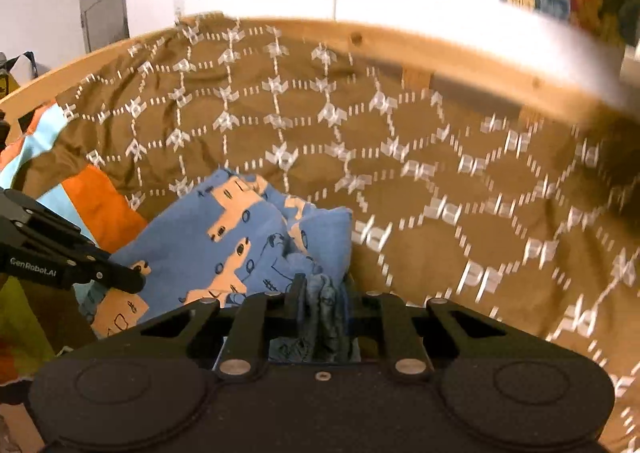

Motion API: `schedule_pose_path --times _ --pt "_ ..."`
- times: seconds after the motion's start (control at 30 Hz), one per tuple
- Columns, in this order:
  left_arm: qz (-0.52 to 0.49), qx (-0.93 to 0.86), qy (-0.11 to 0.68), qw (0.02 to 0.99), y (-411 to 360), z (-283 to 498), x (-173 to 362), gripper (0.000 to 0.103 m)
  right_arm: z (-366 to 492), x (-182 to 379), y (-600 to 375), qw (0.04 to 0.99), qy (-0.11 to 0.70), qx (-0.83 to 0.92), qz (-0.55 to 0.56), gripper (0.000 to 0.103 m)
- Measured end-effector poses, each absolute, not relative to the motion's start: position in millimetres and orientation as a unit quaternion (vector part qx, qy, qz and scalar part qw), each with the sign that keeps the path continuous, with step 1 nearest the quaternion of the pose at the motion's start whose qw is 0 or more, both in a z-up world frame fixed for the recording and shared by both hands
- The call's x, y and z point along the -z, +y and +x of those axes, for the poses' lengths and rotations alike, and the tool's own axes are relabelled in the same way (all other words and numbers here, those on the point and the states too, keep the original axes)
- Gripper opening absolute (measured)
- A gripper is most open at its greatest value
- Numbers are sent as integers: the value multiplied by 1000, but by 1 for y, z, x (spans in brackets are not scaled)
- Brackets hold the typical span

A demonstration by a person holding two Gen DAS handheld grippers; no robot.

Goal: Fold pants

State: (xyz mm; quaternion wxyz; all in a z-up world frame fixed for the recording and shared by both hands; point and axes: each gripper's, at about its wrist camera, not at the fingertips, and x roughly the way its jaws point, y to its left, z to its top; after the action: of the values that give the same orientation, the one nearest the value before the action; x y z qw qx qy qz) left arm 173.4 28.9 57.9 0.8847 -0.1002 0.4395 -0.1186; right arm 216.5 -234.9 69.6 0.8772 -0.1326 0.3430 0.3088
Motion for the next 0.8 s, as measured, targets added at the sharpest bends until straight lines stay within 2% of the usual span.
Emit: schedule_pose_path --times 0.23,0.47,0.8 --pt "-88 125 395 906 27 207 -92 13 242 -106 -236 899 295 -297 -128 17" --pt "-67 104 376 918 23 251 -108 13 301 -115 -229 902 304 -274 -135 17" --pt "-79 76 427 898 32 281 -67 13 332 -82 -221 885 349 -268 -150 18"
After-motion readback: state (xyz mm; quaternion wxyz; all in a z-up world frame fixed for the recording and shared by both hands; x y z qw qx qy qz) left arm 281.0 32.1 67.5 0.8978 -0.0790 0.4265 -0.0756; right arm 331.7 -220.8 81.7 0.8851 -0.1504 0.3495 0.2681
